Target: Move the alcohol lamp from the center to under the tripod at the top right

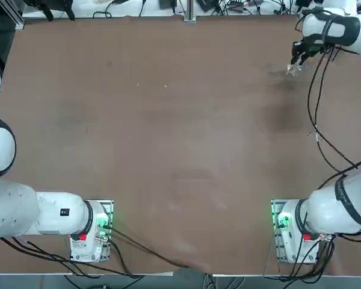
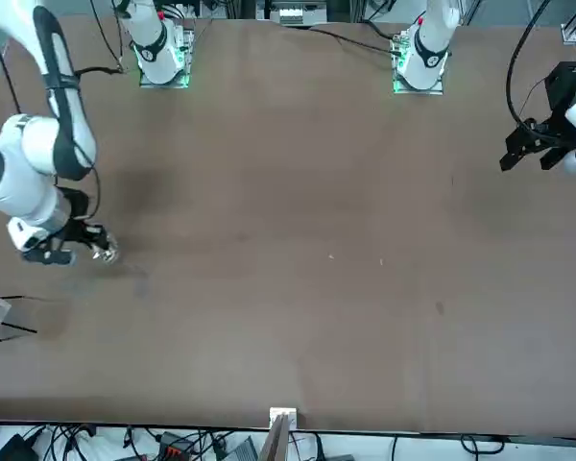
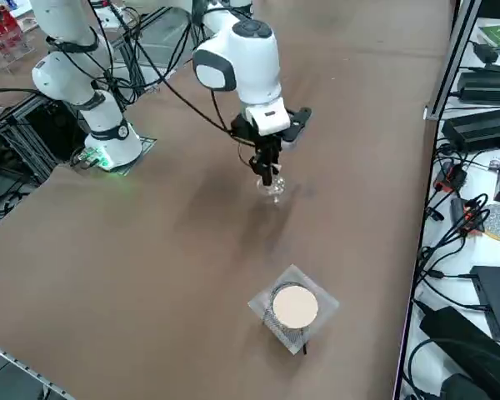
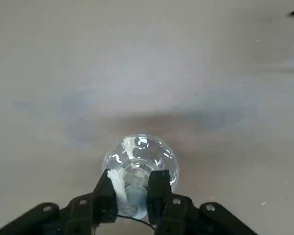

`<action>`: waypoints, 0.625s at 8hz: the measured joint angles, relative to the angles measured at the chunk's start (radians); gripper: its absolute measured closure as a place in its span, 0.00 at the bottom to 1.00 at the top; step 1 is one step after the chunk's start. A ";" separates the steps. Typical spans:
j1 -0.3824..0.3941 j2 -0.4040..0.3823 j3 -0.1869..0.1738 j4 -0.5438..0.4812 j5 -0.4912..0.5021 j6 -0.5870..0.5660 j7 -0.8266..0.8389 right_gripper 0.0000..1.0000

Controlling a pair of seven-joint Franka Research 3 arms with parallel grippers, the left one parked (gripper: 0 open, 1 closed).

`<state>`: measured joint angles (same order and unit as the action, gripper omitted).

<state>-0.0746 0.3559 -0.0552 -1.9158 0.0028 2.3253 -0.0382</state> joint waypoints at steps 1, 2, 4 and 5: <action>-0.032 0.055 -0.001 0.069 0.003 0.000 0.000 0.70; -0.067 0.116 -0.002 0.146 0.012 0.001 0.000 0.70; -0.136 0.230 -0.002 0.291 0.021 0.001 0.000 0.70; -0.167 0.276 -0.002 0.354 0.022 0.000 0.000 0.70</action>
<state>-0.2421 0.6319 -0.0575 -1.5618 0.0243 2.3254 -0.0379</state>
